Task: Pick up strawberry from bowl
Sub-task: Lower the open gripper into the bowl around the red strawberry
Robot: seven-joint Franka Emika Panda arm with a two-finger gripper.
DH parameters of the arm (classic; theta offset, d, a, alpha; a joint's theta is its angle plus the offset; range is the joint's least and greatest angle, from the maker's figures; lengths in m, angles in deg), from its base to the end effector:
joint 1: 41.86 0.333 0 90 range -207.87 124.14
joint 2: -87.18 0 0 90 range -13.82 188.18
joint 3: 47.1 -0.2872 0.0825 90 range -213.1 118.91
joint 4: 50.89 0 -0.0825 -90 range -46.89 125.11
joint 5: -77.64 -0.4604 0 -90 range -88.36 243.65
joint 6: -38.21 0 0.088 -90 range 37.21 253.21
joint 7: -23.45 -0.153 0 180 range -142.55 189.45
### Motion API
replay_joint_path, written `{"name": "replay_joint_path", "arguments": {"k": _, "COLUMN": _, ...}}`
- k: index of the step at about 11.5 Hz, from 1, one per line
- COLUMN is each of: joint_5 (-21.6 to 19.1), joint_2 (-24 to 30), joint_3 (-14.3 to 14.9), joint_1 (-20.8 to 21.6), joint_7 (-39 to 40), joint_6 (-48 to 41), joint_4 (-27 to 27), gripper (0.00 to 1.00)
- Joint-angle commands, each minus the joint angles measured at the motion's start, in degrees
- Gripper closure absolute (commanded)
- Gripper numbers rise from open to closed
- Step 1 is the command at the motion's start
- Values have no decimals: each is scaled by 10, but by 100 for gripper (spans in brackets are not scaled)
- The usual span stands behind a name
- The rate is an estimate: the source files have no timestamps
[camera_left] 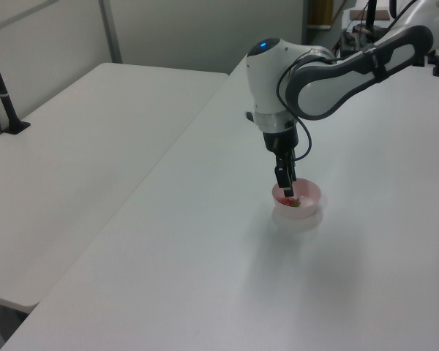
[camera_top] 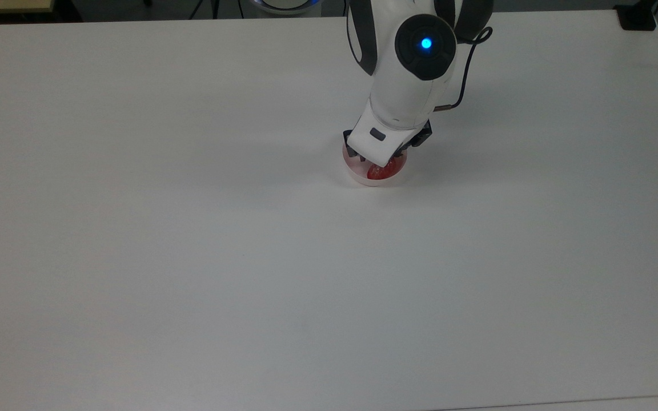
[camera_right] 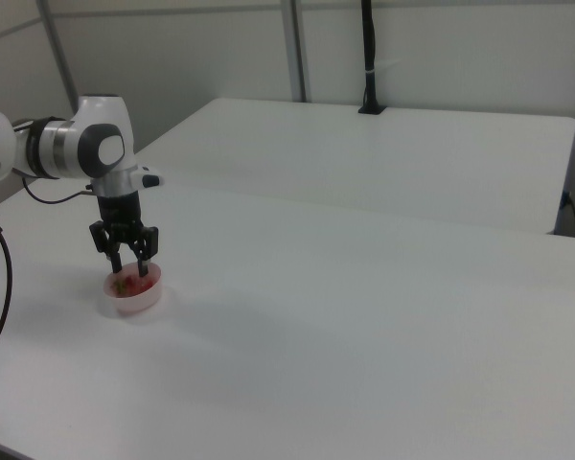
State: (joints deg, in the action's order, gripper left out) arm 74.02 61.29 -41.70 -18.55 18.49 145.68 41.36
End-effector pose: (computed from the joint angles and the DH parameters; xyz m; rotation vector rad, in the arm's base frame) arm 0.6656 0.2262 0.2455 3.0915 0.3213 -0.2861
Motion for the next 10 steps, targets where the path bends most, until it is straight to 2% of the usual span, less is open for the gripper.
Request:
{"name": "replay_joint_path", "arguments": {"k": 1, "joint_5": -27, "joint_2": 13, "joint_3": 7, "joint_1": 0, "joint_7": -16, "joint_6": 23, "joint_4": 39, "gripper": 36}}
{"name": "replay_joint_path", "arguments": {"k": 4, "joint_5": -28, "joint_2": 9, "joint_3": 6, "joint_1": 1, "joint_7": -18, "joint_6": 89, "joint_4": 64, "gripper": 36}}
{"name": "replay_joint_path", "arguments": {"k": 7, "joint_5": -28, "joint_2": -1, "joint_3": 6, "joint_1": 0, "joint_7": -15, "joint_6": 100, "joint_4": 65, "gripper": 36}}
{"name": "replay_joint_path", "arguments": {"k": 8, "joint_5": -28, "joint_2": -1, "joint_3": 6, "joint_1": 0, "joint_7": -13, "joint_6": 100, "joint_4": 70, "gripper": 39}}
{"name": "replay_joint_path", "arguments": {"k": 10, "joint_5": -28, "joint_2": 0, "joint_3": 6, "joint_1": -1, "joint_7": -9, "joint_6": 98, "joint_4": 71, "gripper": 62}}
